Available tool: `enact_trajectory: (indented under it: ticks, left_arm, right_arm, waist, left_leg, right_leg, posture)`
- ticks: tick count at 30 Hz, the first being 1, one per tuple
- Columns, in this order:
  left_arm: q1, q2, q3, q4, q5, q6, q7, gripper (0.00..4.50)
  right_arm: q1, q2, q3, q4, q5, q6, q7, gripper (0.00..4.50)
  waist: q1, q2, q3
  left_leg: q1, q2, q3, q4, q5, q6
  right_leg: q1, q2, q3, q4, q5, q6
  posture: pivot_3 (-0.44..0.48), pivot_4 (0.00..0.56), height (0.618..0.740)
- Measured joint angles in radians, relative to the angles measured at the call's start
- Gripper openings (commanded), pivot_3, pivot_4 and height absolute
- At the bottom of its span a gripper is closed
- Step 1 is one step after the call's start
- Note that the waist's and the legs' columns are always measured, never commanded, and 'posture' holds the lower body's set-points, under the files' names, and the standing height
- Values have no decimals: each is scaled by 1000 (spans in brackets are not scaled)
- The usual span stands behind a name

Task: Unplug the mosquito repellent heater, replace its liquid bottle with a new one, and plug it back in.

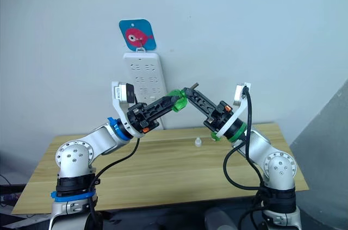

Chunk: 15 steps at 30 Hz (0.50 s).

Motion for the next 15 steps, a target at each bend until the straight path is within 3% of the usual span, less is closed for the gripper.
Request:
enact_trajectory:
  ticks: [2, 7, 10, 15]
  left_arm:
    - [3, 17, -3, 0, 23, -4, -9, 2354]
    - [62, 142, -47, -2, 193, -54, -121, 2354]
    - [102, 207, -140, -26, 324, -118, -240, 2354]
    - [146, 263, -246, -50, 487, -228, -388, 2354]
  right_arm:
    - [26, -55, 0, -9, -34, 4, 9, 4500]
    - [165, -339, -35, -34, -276, 12, 103, 4500]
    - [207, -506, 21, -42, -529, -31, 177, 4500]
    - [174, -630, 130, 34, -814, -23, 196, 4500]
  waist:
    - [4, 0, 0]
    - [21, 1, 2]
    - [23, 2, 4]
    - [20, 1, 11]
  left_leg:
    - [0, 0, 1, 0, 0, 0]
    - [0, 0, 3, -2, 0, 0]
    - [1, 0, 5, -2, 0, 0]
    - [3, 0, 9, -2, 0, 0]
  right_leg:
    - [0, 0, 1, 0, 0, 0]
    - [-1, 0, 3, -3, 0, 0]
    - [-1, 0, 5, -4, 0, 0]
    - [-1, 0, 9, -4, 0, 0]
  posture:
    - [-189, 50, 740]
    - [-200, 67, 740]
    - [-208, 77, 740]
    - [-213, 90, 740]
